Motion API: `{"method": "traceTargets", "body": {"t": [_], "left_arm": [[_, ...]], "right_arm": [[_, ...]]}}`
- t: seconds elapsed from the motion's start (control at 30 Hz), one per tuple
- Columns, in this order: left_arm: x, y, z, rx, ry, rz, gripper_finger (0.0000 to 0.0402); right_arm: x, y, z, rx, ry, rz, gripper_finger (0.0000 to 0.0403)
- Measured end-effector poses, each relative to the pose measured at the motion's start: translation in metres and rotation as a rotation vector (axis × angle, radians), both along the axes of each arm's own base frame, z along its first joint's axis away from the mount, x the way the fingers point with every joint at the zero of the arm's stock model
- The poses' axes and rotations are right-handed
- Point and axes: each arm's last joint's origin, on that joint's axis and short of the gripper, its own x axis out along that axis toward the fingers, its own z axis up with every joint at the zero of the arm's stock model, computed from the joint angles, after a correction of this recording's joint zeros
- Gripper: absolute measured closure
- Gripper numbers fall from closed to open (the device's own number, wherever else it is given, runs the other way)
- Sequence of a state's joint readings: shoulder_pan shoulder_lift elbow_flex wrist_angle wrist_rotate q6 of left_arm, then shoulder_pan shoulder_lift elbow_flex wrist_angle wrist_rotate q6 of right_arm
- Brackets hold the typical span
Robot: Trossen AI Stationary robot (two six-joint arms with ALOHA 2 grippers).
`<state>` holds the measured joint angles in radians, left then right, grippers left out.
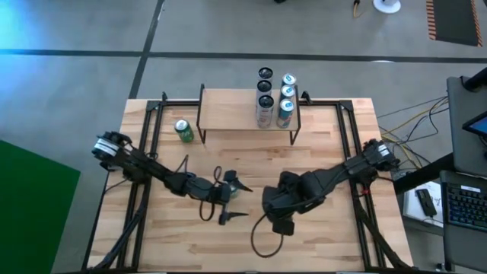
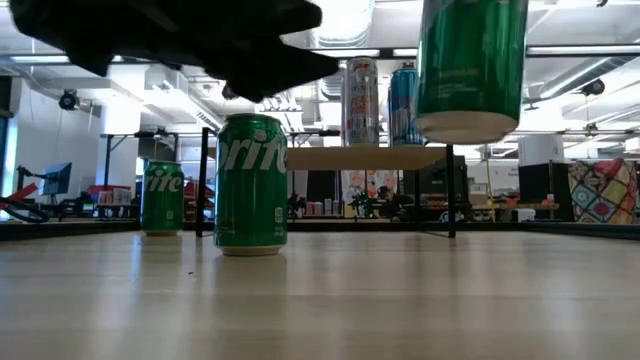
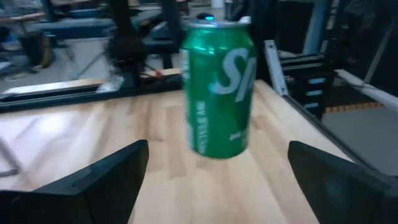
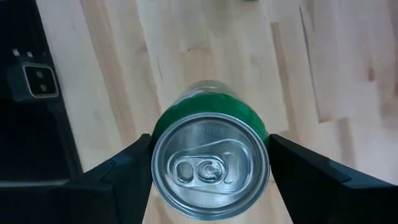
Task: Sort soda cans
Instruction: Put the bottom green soda can on the shelf
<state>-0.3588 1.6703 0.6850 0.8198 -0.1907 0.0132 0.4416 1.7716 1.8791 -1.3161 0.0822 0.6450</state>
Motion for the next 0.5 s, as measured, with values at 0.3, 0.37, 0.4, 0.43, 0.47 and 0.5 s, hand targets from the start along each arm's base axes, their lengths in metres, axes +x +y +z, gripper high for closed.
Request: {"method": "traceTargets", "body": {"t": [0.3,0.37,0.4,0.43,0.47,0.5], "left_arm": [[0.027,-0.006,0.001,0.016,-0.011,-0.06,0.0018],[0.029,-0.006,0.003,0.017,-0.016,-0.058,0.0018],[0.03,-0.006,0.005,0.014,-0.026,-0.056,0.0018],[0.031,-0.006,0.007,0.015,-0.036,-0.057,0.0018],[0.031,-0.006,0.009,0.018,-0.04,-0.066,0.0018],[0.032,-0.006,0.011,0.018,-0.045,-0.072,0.0018]], "right_arm": [[0.03,0.004,0.018,-0.039,-0.019,0.141,0.0129],[0.035,0.006,0.021,-0.042,-0.039,0.167,0.0129],[0.037,0.007,0.022,-0.046,-0.043,0.184,0.0129],[0.039,0.008,0.023,-0.048,-0.046,0.197,0.0129],[0.041,0.009,0.023,-0.051,-0.049,0.214,0.0129],[0.043,0.01,0.024,-0.055,-0.052,0.229,0.0129]]}}
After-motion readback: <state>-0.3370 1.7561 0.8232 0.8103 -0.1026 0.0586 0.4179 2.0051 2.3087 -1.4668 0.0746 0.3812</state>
